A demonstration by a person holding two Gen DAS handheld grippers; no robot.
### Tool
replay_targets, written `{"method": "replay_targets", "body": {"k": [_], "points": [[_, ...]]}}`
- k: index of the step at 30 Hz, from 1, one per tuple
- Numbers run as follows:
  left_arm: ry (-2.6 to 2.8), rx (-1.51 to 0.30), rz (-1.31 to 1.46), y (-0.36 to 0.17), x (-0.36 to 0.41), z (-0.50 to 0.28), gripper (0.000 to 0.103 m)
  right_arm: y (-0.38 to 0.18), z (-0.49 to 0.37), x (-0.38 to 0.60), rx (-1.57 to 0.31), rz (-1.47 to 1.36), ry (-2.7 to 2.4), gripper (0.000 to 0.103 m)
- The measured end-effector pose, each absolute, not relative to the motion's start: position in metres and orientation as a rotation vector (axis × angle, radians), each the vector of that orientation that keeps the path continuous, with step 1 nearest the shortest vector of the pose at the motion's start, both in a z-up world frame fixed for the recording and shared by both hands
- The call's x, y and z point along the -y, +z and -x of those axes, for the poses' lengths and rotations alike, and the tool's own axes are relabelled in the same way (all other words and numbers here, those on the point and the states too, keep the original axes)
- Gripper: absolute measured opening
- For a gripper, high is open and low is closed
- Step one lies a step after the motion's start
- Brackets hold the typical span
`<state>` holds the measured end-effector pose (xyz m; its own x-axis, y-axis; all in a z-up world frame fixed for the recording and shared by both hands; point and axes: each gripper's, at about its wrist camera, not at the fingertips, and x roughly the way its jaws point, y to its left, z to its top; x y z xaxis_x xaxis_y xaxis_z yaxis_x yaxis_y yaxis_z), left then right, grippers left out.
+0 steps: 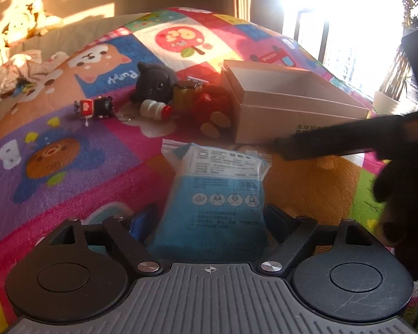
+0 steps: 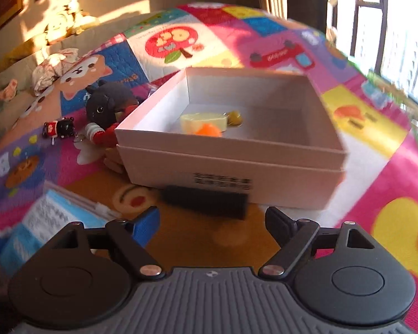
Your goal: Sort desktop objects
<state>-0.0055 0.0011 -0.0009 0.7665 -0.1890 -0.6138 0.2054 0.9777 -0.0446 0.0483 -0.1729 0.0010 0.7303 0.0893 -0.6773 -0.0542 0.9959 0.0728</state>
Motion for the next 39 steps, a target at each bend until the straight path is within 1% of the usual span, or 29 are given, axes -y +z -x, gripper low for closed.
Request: {"method": "replay_targets", "body": {"k": [2,3,4,7,11,14,16,19,22,26,29,31,35,36,39], "points": [[-0.216,-0.662,-0.028,-0.001,0.000,0.006,0.090,-0.003,-0.058,0.164,-0.773,-0.060,0.065,0.082],[-0.215,-0.661,-0.029,-0.001,0.000,0.006,0.091,-0.006,-0.063,0.159,-0.779,-0.049,0.052,0.078],[-0.216,-0.660,-0.028,-0.001,0.000,0.006,0.092,-0.008,-0.065,0.155,-0.765,-0.028,0.026,0.076],[-0.216,-0.664,-0.031,0.000,0.000,0.006,0.094,-0.009,-0.063,0.156,-0.755,-0.013,0.021,0.075],[-0.209,-0.665,-0.061,0.004,0.004,0.004,0.092,-0.004,-0.043,0.177,-0.782,-0.042,0.114,0.075],[-0.210,-0.660,-0.089,0.009,0.008,-0.002,0.084,0.002,-0.021,0.193,-0.804,-0.013,0.237,0.076],[-0.223,-0.673,-0.112,0.010,0.011,-0.006,0.066,0.005,-0.004,0.203,-0.801,0.040,0.309,0.076],[-0.241,-0.673,-0.146,0.016,0.017,-0.005,0.061,0.016,0.020,0.219,-0.771,0.085,0.373,0.075],[-0.300,-0.605,-0.106,0.049,0.020,0.003,0.060,0.043,0.040,0.240,-0.680,0.082,0.383,0.075],[-0.347,-0.411,-0.075,0.115,0.033,0.000,0.061,0.102,0.059,0.270,-0.443,0.048,0.345,0.075],[-0.376,-0.346,-0.097,0.142,0.058,-0.021,0.061,0.130,0.063,0.285,-0.299,0.055,0.284,0.075],[-0.394,-0.371,-0.082,0.145,0.076,-0.045,0.061,0.136,0.062,0.292,-0.259,0.054,0.231,0.076],[-0.437,-0.447,-0.040,0.128,0.118,-0.095,0.061,0.129,0.053,0.306,-0.274,0.030,0.197,0.076],[-0.441,-0.457,-0.039,0.122,0.128,-0.106,0.063,0.125,0.049,0.308,-0.291,0.025,0.192,0.075],[-0.461,-0.513,-0.022,0.107,0.140,-0.130,0.076,0.118,0.036,0.314,-0.349,0.026,0.170,0.075]]}}
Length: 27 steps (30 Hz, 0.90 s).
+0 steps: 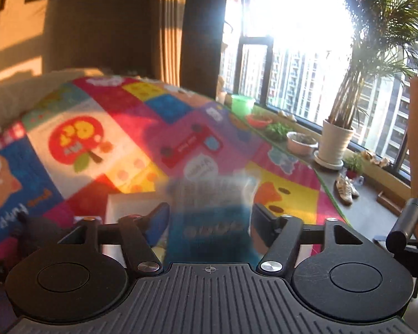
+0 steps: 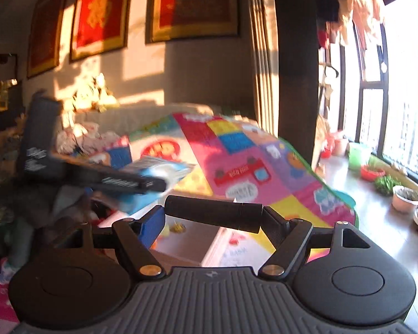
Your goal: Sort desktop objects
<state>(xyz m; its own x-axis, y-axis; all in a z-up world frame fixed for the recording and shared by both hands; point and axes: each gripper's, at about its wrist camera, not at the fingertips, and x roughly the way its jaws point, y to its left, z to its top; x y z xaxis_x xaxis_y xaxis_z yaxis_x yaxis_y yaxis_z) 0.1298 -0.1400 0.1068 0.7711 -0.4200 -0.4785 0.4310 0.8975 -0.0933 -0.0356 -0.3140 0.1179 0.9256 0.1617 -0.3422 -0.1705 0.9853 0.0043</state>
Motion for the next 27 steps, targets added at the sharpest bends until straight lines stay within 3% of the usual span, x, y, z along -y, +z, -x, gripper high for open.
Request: {"method": "replay_targets", "body": {"k": [3,4,16,20,27], "points": [[-0.475,-0.514,0.029,0.097,0.114,-0.117,0.094,0.113,0.027,0.317,-0.369,0.037,0.152,0.076],[-0.458,-0.507,0.021,0.093,0.104,-0.110,0.095,0.112,0.024,0.318,-0.371,0.037,0.152,0.076],[-0.153,-0.600,-0.022,0.029,-0.018,-0.035,0.096,0.091,-0.104,0.267,-0.533,-0.032,0.228,0.076],[-0.115,-0.602,-0.013,0.030,-0.028,-0.035,0.096,0.083,-0.155,0.243,-0.556,0.008,0.162,0.083],[-0.130,-0.595,-0.020,0.024,-0.022,-0.046,0.096,0.077,-0.112,0.216,-0.519,0.111,0.273,0.083]]}}
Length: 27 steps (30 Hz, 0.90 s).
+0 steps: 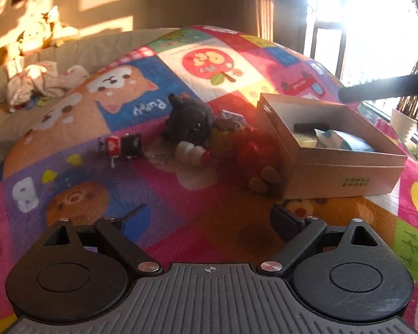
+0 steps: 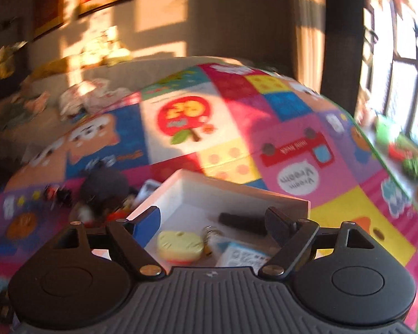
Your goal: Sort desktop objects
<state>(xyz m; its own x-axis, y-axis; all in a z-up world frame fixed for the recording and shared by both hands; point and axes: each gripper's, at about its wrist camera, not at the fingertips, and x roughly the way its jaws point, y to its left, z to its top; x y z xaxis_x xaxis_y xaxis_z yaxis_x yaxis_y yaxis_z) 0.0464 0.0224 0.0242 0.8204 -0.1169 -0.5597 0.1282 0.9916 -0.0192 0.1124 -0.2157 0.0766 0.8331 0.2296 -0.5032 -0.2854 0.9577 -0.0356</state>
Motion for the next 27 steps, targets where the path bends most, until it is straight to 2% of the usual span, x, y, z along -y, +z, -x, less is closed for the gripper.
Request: {"method": "replay_targets", "body": {"k": [8,14,19,21,24,27], "points": [[0.112,-0.549,0.019,0.017,-0.047,-0.044,0.096,0.078,-0.099,0.165,-0.536,0.207,0.432,0.081],[0.160,-0.527,0.145,0.011,-0.072,-0.037,0.097,0.076,-0.154,0.104,-0.665,0.172,0.499,0.068],[0.144,-0.491,0.143,0.013,-0.070,-0.032,0.098,0.050,-0.208,0.051,-0.752,0.280,0.416,0.065],[0.130,-0.479,0.148,0.013,-0.071,-0.030,0.099,0.034,-0.223,0.036,-0.796,0.338,0.364,0.061],[0.119,-0.480,0.171,0.013,-0.074,-0.030,0.099,0.024,-0.226,0.026,-0.837,0.374,0.363,0.039],[0.116,-0.482,0.183,0.012,-0.075,-0.030,0.099,0.028,-0.210,0.026,-0.848,0.374,0.442,0.038]]}}
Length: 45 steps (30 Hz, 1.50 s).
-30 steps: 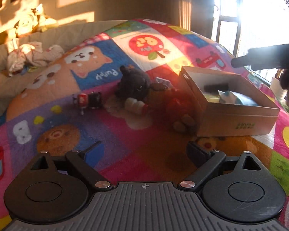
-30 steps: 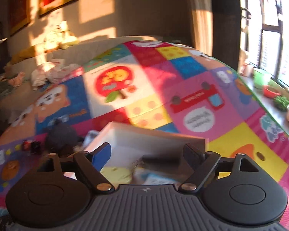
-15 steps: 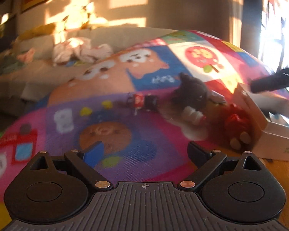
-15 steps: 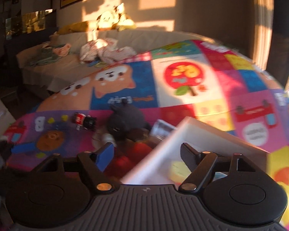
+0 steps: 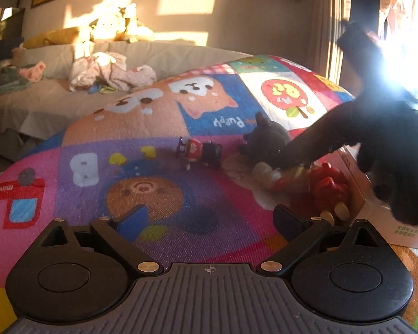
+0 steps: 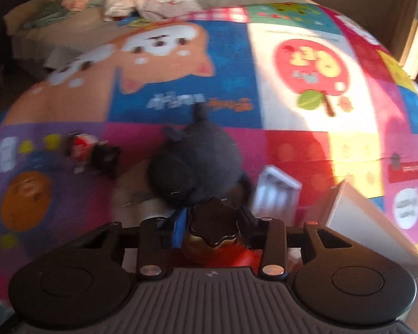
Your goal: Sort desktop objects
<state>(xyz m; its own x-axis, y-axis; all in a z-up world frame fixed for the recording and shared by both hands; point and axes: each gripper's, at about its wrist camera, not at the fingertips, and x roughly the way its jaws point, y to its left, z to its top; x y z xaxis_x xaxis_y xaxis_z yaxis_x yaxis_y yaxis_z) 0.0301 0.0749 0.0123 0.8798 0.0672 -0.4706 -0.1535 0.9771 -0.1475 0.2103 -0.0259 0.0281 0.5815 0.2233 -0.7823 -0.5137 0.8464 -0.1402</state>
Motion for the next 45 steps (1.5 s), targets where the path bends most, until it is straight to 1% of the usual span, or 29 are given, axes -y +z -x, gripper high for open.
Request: {"method": "replay_targets", "body": {"k": [6,13,19,21,22,23,24,26,27,29,30,31,33,35,37,38,39,42,44,45], "points": [[0.117,-0.487,0.199,0.011,-0.077,-0.031,0.100,0.047,-0.137,0.038,-0.799,0.392,0.620,0.038],[0.125,-0.489,0.160,0.011,-0.071,-0.032,0.100,0.073,-0.056,0.092,-0.763,0.378,0.697,0.038],[0.089,-0.523,0.072,0.013,-0.057,-0.038,0.100,0.055,-0.039,0.146,-0.778,0.363,0.561,0.038],[0.035,-0.529,0.027,0.015,-0.050,-0.040,0.100,0.048,-0.038,0.163,-0.775,0.327,0.514,0.040],[0.003,-0.533,0.008,0.018,-0.048,-0.043,0.100,0.046,-0.035,0.173,-0.765,0.290,0.497,0.044],[-0.022,-0.537,-0.005,0.020,-0.046,-0.045,0.100,0.044,-0.034,0.181,-0.755,0.255,0.485,0.057],[-0.039,-0.540,-0.012,0.023,-0.044,-0.049,0.100,0.043,-0.030,0.188,-0.740,0.227,0.472,0.074],[-0.036,-0.541,-0.016,0.027,-0.043,-0.061,0.100,0.040,-0.020,0.202,-0.698,0.174,0.442,0.090],[-0.028,-0.545,-0.018,0.027,-0.042,-0.069,0.100,0.037,-0.014,0.208,-0.680,0.154,0.430,0.091],[-0.016,-0.562,-0.019,0.027,-0.040,-0.086,0.095,0.029,-0.007,0.219,-0.669,0.116,0.415,0.091],[-0.012,-0.580,-0.012,0.026,-0.039,-0.094,0.085,0.025,-0.003,0.224,-0.663,0.095,0.401,0.091],[-0.009,-0.600,0.002,0.024,-0.037,-0.103,0.079,0.022,0.000,0.228,-0.657,0.077,0.384,0.091],[-0.014,-0.627,0.022,0.021,-0.036,-0.118,0.077,0.015,0.008,0.235,-0.641,0.042,0.356,0.091],[0.004,-0.634,-0.012,0.015,-0.029,-0.129,0.070,0.011,0.013,0.241,-0.621,0.006,0.337,0.091],[0.020,-0.645,-0.058,0.008,-0.026,-0.137,0.047,0.006,0.017,0.244,-0.606,-0.030,0.316,0.093],[0.033,-0.659,-0.060,0.005,-0.027,-0.140,0.040,0.004,0.019,0.246,-0.601,-0.042,0.306,0.095],[0.037,-0.672,-0.052,0.003,-0.030,-0.141,0.030,0.001,0.020,0.247,-0.599,-0.050,0.298,0.097],[0.017,-0.650,-0.062,0.009,-0.031,-0.126,0.029,-0.004,0.022,0.247,-0.592,-0.046,0.283,0.098],[-0.013,-0.620,-0.092,0.015,-0.026,-0.109,0.029,-0.004,0.022,0.248,-0.584,-0.055,0.295,0.103],[-0.033,-0.611,-0.098,0.019,-0.023,-0.099,0.029,-0.004,0.021,0.248,-0.584,-0.062,0.295,0.103]]}}
